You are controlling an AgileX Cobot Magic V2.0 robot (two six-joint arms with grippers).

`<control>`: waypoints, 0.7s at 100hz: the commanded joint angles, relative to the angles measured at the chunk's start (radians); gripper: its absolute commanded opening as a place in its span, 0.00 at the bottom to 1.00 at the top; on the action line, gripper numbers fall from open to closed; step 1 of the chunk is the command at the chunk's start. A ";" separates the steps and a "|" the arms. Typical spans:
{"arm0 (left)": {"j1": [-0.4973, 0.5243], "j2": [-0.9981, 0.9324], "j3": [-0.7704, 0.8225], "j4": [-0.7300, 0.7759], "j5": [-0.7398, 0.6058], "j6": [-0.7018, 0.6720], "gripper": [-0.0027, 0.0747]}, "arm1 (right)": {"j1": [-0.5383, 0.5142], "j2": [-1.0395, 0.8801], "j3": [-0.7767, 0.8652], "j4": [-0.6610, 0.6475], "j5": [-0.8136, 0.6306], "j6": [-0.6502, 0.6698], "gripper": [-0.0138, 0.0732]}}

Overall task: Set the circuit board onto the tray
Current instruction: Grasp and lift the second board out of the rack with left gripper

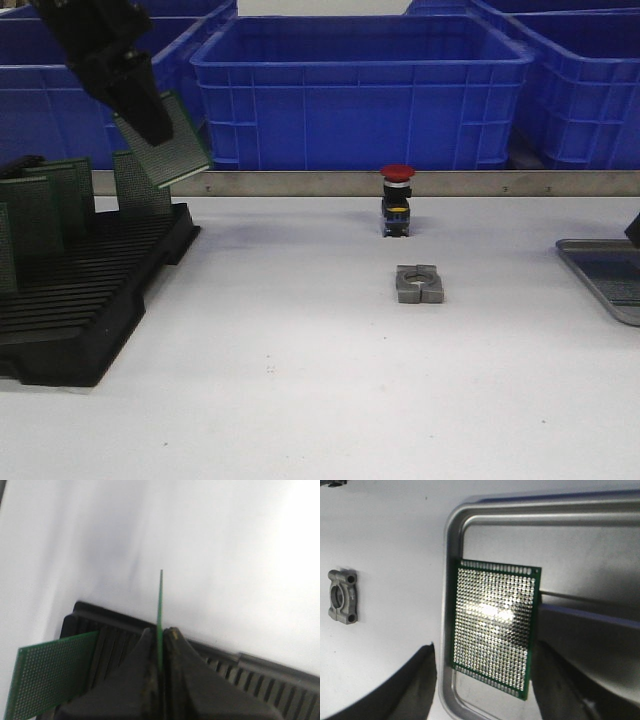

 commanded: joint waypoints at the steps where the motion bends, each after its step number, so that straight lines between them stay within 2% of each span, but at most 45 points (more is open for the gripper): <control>1: -0.027 -0.082 -0.031 -0.118 0.044 -0.051 0.01 | -0.006 -0.066 -0.024 0.034 0.024 -0.007 0.67; 24: -0.145 -0.087 -0.031 -0.256 0.044 -0.140 0.01 | -0.006 -0.066 -0.024 0.034 0.024 -0.007 0.67; 47: -0.281 -0.087 -0.031 -0.258 0.044 -0.150 0.01 | -0.006 -0.066 -0.024 0.034 0.029 -0.007 0.67; 61: -0.323 -0.087 -0.031 -0.258 0.044 -0.150 0.01 | -0.006 -0.066 -0.024 0.067 0.052 -0.008 0.67; 70: -0.331 -0.087 -0.031 -0.258 0.044 -0.150 0.01 | -0.006 -0.066 -0.026 0.127 0.096 -0.058 0.67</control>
